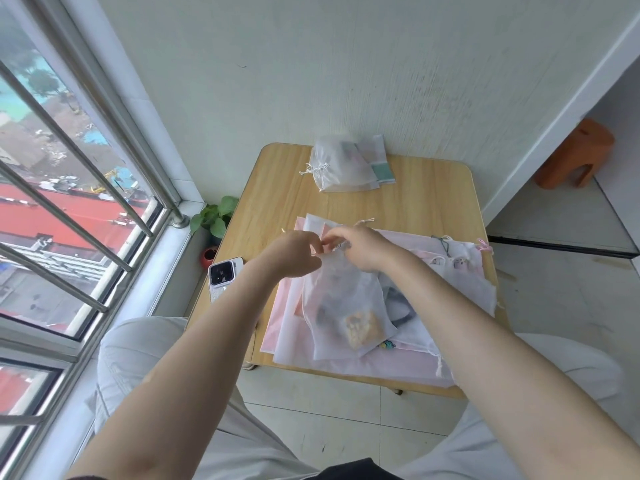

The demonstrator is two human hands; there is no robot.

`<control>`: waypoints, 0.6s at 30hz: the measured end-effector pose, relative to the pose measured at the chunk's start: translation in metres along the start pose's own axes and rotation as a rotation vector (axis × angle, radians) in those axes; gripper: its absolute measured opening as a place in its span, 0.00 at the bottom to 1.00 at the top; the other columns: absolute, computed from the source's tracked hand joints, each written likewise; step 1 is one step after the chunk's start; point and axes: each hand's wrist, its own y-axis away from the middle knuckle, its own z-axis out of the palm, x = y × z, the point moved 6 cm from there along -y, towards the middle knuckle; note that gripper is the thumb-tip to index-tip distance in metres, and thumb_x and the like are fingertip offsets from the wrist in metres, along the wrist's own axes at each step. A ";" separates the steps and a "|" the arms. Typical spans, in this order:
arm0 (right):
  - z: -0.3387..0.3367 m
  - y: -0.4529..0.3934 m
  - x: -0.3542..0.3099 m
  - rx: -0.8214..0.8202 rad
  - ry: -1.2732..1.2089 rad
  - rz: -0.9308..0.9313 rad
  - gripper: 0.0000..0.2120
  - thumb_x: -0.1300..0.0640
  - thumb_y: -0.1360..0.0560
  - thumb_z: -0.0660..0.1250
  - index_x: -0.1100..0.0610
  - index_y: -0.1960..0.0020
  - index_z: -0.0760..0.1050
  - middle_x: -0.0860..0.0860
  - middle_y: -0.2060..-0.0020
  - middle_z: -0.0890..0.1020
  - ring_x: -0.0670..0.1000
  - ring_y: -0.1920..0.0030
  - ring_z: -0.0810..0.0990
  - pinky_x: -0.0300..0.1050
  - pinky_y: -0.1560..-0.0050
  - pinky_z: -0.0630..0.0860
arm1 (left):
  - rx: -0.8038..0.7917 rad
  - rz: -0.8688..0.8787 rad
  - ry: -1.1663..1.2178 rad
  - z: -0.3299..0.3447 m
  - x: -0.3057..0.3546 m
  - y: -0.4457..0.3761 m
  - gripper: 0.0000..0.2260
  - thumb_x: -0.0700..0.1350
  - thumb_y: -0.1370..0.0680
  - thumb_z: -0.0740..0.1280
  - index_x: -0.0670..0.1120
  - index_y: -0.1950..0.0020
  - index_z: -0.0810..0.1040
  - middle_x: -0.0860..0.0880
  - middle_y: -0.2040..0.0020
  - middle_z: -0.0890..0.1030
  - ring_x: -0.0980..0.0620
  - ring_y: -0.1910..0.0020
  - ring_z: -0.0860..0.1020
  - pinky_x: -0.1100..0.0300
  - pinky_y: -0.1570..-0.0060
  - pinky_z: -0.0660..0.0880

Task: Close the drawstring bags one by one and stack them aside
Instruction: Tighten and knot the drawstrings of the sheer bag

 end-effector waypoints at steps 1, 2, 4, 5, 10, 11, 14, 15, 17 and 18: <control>0.000 0.001 -0.003 -0.023 0.063 -0.003 0.28 0.69 0.26 0.52 0.42 0.40 0.76 0.41 0.44 0.78 0.48 0.41 0.74 0.41 0.46 0.71 | -0.010 -0.020 -0.027 -0.002 -0.001 0.001 0.11 0.46 0.25 0.66 0.48 0.44 0.80 0.49 0.48 0.79 0.51 0.52 0.74 0.60 0.57 0.69; -0.001 0.003 -0.006 -0.041 0.122 -0.004 0.26 0.68 0.25 0.52 0.43 0.39 0.76 0.42 0.46 0.77 0.47 0.42 0.72 0.40 0.47 0.68 | -0.024 -0.044 -0.040 -0.003 -0.001 0.001 0.10 0.48 0.24 0.65 0.46 0.46 0.80 0.48 0.51 0.78 0.51 0.55 0.74 0.59 0.58 0.69; -0.002 0.004 -0.010 -0.067 0.203 -0.009 0.19 0.62 0.23 0.56 0.44 0.41 0.77 0.44 0.49 0.75 0.48 0.43 0.69 0.41 0.46 0.65 | -0.055 -0.082 -0.014 -0.005 -0.002 0.001 0.13 0.50 0.24 0.63 0.40 0.55 0.78 0.46 0.57 0.76 0.50 0.60 0.72 0.56 0.61 0.68; -0.003 0.004 -0.011 -0.072 0.221 -0.013 0.15 0.58 0.22 0.58 0.45 0.42 0.77 0.46 0.49 0.76 0.49 0.42 0.68 0.42 0.44 0.65 | -0.068 -0.110 0.047 -0.006 -0.002 0.001 0.14 0.50 0.23 0.61 0.40 0.59 0.75 0.46 0.60 0.74 0.50 0.63 0.70 0.56 0.62 0.67; -0.008 0.005 -0.013 -0.062 0.286 -0.031 0.15 0.59 0.24 0.59 0.49 0.43 0.80 0.44 0.53 0.77 0.52 0.35 0.66 0.48 0.34 0.65 | -0.108 -0.234 0.585 -0.008 -0.010 0.007 0.12 0.44 0.25 0.59 0.45 0.68 0.67 0.51 0.74 0.65 0.51 0.74 0.59 0.59 0.70 0.57; -0.010 0.006 -0.013 -0.056 0.272 -0.036 0.16 0.60 0.25 0.59 0.49 0.44 0.81 0.41 0.57 0.76 0.51 0.36 0.67 0.46 0.37 0.66 | -0.105 -0.228 0.711 -0.007 -0.011 0.008 0.12 0.43 0.24 0.59 0.45 0.68 0.67 0.51 0.74 0.65 0.51 0.73 0.59 0.60 0.71 0.57; -0.013 0.007 -0.013 -0.048 0.234 -0.042 0.16 0.61 0.27 0.60 0.50 0.46 0.83 0.38 0.61 0.74 0.50 0.39 0.71 0.42 0.46 0.71 | 0.026 -0.205 0.982 -0.007 -0.014 0.005 0.08 0.41 0.21 0.63 0.44 0.60 0.77 0.49 0.65 0.75 0.50 0.66 0.71 0.60 0.64 0.68; -0.012 0.008 -0.013 -0.051 0.219 -0.037 0.16 0.60 0.27 0.60 0.50 0.46 0.83 0.39 0.60 0.75 0.50 0.40 0.72 0.42 0.46 0.72 | 0.116 -0.209 0.919 -0.009 -0.017 0.003 0.05 0.41 0.22 0.64 0.44 0.53 0.79 0.50 0.58 0.77 0.51 0.59 0.75 0.61 0.59 0.70; -0.011 0.008 -0.012 -0.062 0.192 -0.026 0.14 0.59 0.26 0.62 0.50 0.47 0.83 0.42 0.57 0.76 0.49 0.41 0.72 0.42 0.46 0.73 | 0.353 -0.251 0.628 -0.014 -0.024 0.005 0.09 0.43 0.23 0.65 0.46 0.44 0.79 0.51 0.48 0.76 0.53 0.49 0.74 0.61 0.52 0.69; -0.011 0.009 -0.013 -0.063 0.183 -0.026 0.13 0.58 0.25 0.62 0.50 0.47 0.83 0.43 0.56 0.76 0.49 0.41 0.72 0.43 0.45 0.72 | 0.437 -0.276 0.507 -0.017 -0.024 0.009 0.09 0.44 0.25 0.64 0.46 0.46 0.79 0.50 0.49 0.76 0.53 0.51 0.74 0.60 0.53 0.69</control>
